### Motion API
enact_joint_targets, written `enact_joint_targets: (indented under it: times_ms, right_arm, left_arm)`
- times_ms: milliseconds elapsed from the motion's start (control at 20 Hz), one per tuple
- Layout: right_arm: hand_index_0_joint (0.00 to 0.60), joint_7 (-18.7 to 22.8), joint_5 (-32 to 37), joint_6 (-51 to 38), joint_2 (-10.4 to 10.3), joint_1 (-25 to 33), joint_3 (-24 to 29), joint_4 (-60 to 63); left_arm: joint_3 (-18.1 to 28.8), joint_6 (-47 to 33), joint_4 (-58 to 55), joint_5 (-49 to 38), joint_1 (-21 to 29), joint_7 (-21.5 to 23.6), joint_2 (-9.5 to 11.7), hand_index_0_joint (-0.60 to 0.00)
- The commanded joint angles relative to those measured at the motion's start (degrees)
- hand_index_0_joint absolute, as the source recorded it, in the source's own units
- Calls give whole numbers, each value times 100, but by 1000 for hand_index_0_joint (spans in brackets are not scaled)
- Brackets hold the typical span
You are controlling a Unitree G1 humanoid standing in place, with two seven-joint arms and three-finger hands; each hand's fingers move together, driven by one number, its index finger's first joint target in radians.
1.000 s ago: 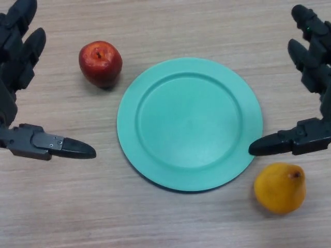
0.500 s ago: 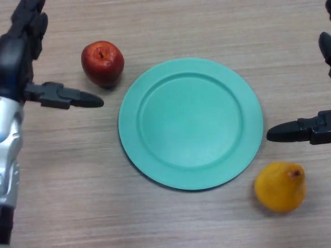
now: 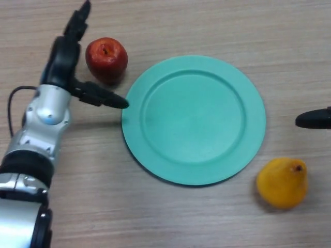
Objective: Pick up the red apple and place it on the plate
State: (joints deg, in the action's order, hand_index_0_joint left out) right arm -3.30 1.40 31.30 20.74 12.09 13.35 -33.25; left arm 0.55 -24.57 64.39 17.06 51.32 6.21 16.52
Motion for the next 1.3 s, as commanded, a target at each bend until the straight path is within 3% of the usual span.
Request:
enact_joint_targets:
  times_ms: [50, 150, 300, 400, 450, 500, 550, 600, 650, 700, 750, 850, 950, 1050, 1100, 1150, 1200, 1300]
  right_arm:
    - [0, 235, -2, -775, 297, 186, 534, -258]
    - [0, 243, 66, -795, 331, 186, 636, -263]
    - [0, 258, 70, -817, 360, 153, 667, -284]
    - [0, 265, 73, -881, 395, 84, 722, -334]
    - [0, 266, 87, -879, 392, 83, 736, -340]
    - [150, 266, 96, -870, 392, 78, 745, -355]
    - [250, 266, 103, -861, 393, 74, 752, -368]
    - [302, 268, 131, -838, 394, 72, 775, -402]
    - [202, 269, 158, -822, 392, 73, 795, -424]
    - [57, 299, 231, -822, 378, 78, 844, -454]
    - [0, 324, 270, -826, 369, 87, 867, -461]
    - [0, 362, 363, -751, 346, 65, 868, -545]
    - [0, 357, 451, -791, 350, 66, 872, -578]
    - [0, 342, 545, -835, 347, 56, 859, -610]
    - [0, 347, 589, -825, 354, 53, 841, -588]
    - [0, 353, 604, -812, 359, 61, 826, -574]
    - [0, 332, 814, -715, 323, 73, 816, -656]
    - [0, 319, 1051, -753, 252, -16, 753, -742]
  left_arm:
    - [232, -676, -41, -225, 632, 324, 113, 0]
    - [189, -734, 235, -176, 769, 481, 18, 0]
    - [66, -748, 393, 129, 808, 825, 36, -400]
    - [56, -512, 676, 406, 864, 1156, 42, -600]
    - [-3, -384, 700, 525, 857, 1261, 56, -600]
    - [-26, -354, 696, 584, 834, 1305, 69, -600]
    - [-53, -330, 689, 655, 811, 1366, 87, -600]
    - [-139, -284, 679, 883, 766, 1563, 149, -600]
    - [-218, -252, 654, 1083, 734, 1734, 210, -600]
    - [-359, -225, 538, 1657, 738, 2323, 464, -600]
    - [-399, -257, 429, 1944, 751, 2638, 629, -600]
    - [-321, -385, 37, 2223, 790, 3137, 833, -600]
    - [-294, -626, -581, 2373, 714, 2870, 936, -600]
    - [-221, -502, -1768, 2348, 172, 2341, 717, -600]
    - [1, -133, -2938, 1744, -440, 1421, 313, -600]
    - [42, 102, -3533, 1497, -735, 1015, 135, -600]
    - [-145, 626, -4678, 1001, -1442, 317, -212, -600]
    - [-522, 1186, -5586, 828, -2341, -183, -476, -600]
